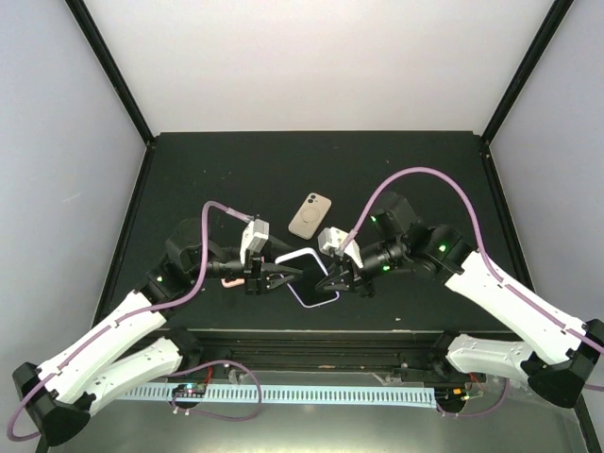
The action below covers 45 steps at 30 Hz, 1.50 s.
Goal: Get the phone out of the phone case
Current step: Adjust the phone.
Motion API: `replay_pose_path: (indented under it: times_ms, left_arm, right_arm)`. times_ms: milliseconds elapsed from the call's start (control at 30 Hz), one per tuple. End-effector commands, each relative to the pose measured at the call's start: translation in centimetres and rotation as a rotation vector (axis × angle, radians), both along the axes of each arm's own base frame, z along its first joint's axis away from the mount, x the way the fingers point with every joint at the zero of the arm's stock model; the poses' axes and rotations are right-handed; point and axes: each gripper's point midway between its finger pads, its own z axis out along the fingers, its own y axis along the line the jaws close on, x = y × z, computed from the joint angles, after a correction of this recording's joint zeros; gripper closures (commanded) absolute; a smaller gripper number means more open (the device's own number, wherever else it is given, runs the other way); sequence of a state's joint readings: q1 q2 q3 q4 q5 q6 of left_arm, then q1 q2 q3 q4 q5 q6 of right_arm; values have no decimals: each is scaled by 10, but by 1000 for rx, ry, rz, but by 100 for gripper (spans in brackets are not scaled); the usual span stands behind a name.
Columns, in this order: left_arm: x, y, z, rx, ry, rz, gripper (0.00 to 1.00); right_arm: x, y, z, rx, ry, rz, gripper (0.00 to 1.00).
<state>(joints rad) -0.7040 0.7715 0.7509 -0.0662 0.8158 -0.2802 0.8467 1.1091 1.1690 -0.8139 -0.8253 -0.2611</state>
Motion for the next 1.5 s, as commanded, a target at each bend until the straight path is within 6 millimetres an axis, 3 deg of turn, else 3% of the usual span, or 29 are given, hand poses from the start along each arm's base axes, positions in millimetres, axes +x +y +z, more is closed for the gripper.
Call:
replay_pose_path:
  times_ms: [0,100,233,300,367,467,600,733,1033,1467]
  left_arm:
    - [0,0,4,-45,-13,-5,50]
    - [-1,-2,2,-47,-7,-23,61]
    - [-2,-3,5,-55,-6,-37,87]
    - [-2,-2,9,-62,-4,-28,93]
    - [0,1,14,-69,-4,1,95]
    - [0,6,27,-76,-30,33,98]
    - [-2,9,37,-49,-27,12,99]
    - [-2,14,41,-53,0,-21,98]
    - [-6,13,48,-51,28,-121,98]
    - [-13,9,50,-40,68,-219,98]
  right_arm:
    - [-1,8,28,84,-27,28,99]
    - [7,11,25,71,-26,-4,99]
    - [19,17,19,42,-23,-55,99]
    - [24,18,19,33,-25,-73,94]
    - [25,19,19,28,-32,-72,82]
    - [17,15,16,19,-39,-23,52]
    - [0,7,6,9,-53,76,35]
    - [-21,-3,2,26,-63,211,34]
    - [-25,-6,0,65,-110,230,38]
    - [-37,-13,3,104,-156,309,71]
